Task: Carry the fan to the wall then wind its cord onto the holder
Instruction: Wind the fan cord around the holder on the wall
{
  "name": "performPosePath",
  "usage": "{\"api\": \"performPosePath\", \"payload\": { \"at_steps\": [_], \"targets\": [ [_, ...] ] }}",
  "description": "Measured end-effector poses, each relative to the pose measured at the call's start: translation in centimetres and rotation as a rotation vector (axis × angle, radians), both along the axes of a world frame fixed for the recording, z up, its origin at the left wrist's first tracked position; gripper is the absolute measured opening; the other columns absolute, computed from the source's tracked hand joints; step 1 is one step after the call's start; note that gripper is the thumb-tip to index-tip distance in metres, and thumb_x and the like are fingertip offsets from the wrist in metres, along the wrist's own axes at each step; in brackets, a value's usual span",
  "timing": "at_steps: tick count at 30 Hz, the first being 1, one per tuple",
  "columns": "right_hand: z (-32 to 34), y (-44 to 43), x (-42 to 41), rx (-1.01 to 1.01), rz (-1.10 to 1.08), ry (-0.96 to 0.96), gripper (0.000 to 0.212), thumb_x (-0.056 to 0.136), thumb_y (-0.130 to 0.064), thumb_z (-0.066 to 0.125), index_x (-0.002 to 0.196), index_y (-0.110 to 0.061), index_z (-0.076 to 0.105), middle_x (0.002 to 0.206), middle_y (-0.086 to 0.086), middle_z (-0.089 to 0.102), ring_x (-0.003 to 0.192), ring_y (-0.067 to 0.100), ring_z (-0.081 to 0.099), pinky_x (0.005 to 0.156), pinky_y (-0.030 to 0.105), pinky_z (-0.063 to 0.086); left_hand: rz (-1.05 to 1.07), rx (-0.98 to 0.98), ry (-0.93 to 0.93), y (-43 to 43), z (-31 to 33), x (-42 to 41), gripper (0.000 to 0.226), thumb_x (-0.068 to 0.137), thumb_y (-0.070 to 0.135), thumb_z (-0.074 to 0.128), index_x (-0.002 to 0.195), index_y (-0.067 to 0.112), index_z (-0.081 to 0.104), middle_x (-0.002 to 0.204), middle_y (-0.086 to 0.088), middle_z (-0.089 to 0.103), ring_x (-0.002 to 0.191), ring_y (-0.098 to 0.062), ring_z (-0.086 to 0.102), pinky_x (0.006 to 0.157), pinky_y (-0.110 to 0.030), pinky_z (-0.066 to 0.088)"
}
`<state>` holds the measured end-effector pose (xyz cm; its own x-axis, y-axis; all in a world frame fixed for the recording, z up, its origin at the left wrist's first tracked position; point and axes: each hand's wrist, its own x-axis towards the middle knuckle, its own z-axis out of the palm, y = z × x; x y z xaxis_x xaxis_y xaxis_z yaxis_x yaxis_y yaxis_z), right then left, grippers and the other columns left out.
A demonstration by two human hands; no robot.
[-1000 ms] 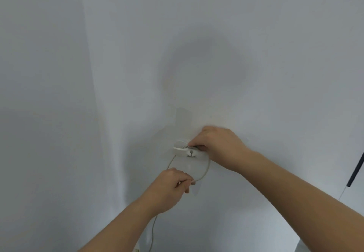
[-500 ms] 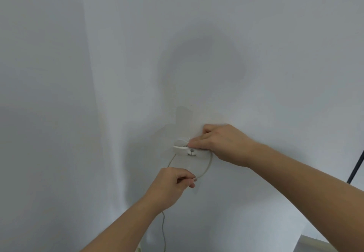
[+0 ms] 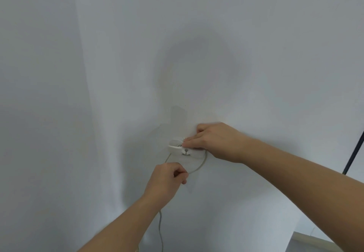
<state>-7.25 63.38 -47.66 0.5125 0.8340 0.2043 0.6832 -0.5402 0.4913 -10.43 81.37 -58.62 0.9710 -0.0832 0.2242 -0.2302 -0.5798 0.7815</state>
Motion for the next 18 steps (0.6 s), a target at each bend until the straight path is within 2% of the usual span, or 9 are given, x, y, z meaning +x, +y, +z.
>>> {"api": "performPosePath", "payload": {
  "at_steps": [4,8,13,15,18],
  "targets": [
    [0.42,0.3,0.04,-0.026,-0.016,0.0,0.063,0.078,0.005,0.053,0.118,-0.042,0.052,0.097,-0.024,0.064,0.084,0.009,0.044,0.05,0.019,0.023,-0.003,0.002,0.038,-0.12,0.32,-0.35,0.016,0.089,0.019,0.063,0.077,0.012,0.069,0.07,0.004,0.072,0.043,-0.007,0.052,0.054,-0.027,0.052],
    [0.08,0.25,-0.02,-0.017,0.002,-0.011,0.065,0.076,0.006,0.056,0.121,-0.04,0.053,0.101,-0.026,0.065,0.083,0.011,0.046,0.054,0.024,0.039,0.018,0.011,0.081,0.04,0.32,-0.42,0.02,0.091,0.023,0.06,0.074,0.013,0.065,0.068,0.001,0.072,0.036,-0.009,0.052,0.05,-0.025,0.048],
    [0.03,0.35,0.07,0.011,-0.007,-0.034,0.061,0.075,0.005,0.062,0.115,-0.04,0.058,0.088,-0.024,0.066,0.08,0.012,0.048,0.052,0.023,0.038,0.074,-0.006,0.115,0.42,0.57,0.09,0.024,0.092,0.025,0.059,0.072,0.011,0.062,0.065,0.001,0.072,0.034,-0.01,0.052,0.047,-0.022,0.044],
    [0.02,0.39,0.11,0.015,-0.005,-0.03,0.06,0.076,0.004,0.061,0.116,-0.04,0.057,0.09,-0.024,0.066,0.08,0.012,0.048,0.052,0.024,0.041,0.077,-0.003,0.132,0.33,0.57,0.12,0.024,0.092,0.025,0.059,0.073,0.011,0.062,0.064,0.001,0.073,0.034,-0.011,0.053,0.048,-0.022,0.043],
    [0.37,0.53,0.13,-0.003,-0.035,-0.011,0.055,0.08,0.001,0.058,0.115,-0.041,0.057,0.079,-0.02,0.063,0.08,0.01,0.047,0.054,0.026,0.043,0.06,0.012,0.15,0.08,0.42,0.07,0.024,0.092,0.027,0.058,0.074,0.012,0.061,0.065,0.001,0.073,0.035,-0.012,0.054,0.047,-0.021,0.042]
  ]
}}
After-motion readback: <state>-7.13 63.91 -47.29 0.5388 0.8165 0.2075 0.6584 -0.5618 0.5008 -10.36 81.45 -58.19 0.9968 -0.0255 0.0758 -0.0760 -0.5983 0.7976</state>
